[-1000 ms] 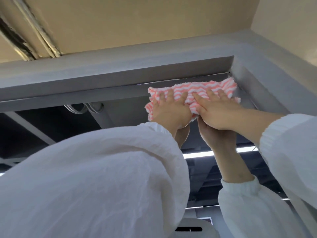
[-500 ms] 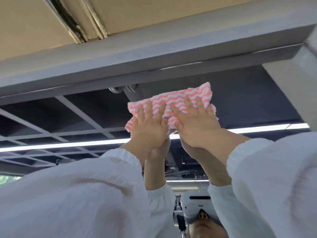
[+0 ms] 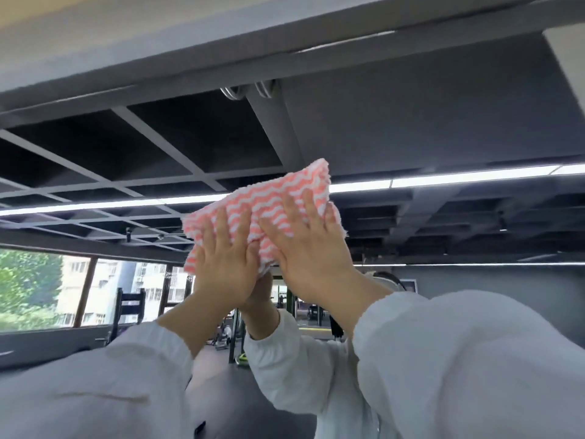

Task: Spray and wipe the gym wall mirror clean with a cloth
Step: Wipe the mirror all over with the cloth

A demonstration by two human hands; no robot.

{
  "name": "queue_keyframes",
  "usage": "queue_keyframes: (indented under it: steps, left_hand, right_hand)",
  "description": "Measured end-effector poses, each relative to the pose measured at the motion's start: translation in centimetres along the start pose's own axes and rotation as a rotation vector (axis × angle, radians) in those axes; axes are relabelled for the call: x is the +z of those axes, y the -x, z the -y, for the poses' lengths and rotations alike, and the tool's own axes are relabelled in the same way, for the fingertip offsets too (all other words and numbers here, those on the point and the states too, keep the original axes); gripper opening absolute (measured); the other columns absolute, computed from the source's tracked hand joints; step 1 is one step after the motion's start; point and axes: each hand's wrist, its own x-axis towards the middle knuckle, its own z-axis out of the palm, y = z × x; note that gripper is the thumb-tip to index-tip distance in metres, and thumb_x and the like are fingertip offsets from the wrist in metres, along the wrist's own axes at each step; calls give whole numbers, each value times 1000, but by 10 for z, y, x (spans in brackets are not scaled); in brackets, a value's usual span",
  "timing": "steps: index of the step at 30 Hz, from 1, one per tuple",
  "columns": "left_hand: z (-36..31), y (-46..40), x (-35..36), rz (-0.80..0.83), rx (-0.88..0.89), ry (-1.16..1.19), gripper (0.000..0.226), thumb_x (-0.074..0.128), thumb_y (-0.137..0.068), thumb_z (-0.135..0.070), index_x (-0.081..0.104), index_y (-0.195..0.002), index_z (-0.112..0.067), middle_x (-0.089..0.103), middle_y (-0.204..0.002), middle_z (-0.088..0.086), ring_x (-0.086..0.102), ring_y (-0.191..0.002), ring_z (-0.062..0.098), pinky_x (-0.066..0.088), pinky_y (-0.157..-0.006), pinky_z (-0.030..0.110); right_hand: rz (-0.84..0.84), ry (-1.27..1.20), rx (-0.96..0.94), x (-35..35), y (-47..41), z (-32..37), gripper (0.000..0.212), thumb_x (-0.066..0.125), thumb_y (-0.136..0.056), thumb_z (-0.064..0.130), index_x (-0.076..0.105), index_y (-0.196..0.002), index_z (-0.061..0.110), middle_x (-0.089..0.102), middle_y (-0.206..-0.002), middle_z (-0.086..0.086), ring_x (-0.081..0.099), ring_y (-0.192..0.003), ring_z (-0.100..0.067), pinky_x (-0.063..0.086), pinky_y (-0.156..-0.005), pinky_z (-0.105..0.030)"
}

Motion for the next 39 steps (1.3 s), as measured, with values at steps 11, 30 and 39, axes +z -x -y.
queue_keyframes:
  steps: [11,30,39]
  left_hand:
    - [-115,19,6,69,14,14,58,17,-101,-42,-14,-148,-32,-24,-155,9,-20,-142,33,-7,-115,46]
    - [-376,120,82,67,527,-16,57,11,-98,-50,-14,-146,-35,-26,-154,4,-29,-138,27,-15,-111,41]
    - [-386,198,134,-139,666,76,55,28,-97,-36,19,-148,-20,15,-156,9,-1,-144,26,-4,-114,41]
  right_hand:
    - [-43,18,42,-10,51,-99,61,23,-100,46,-13,-149,37,-26,-156,-5,-26,-142,-31,-14,-113,-49]
    - [-266,79,518,33,286,-295,57,25,-91,33,35,-146,21,30,-151,-20,27,-139,-40,11,-113,-51]
    - [-251,42,573,55,364,-278,56,28,-91,30,38,-144,17,33,-149,-22,30,-136,-32,12,-112,-41]
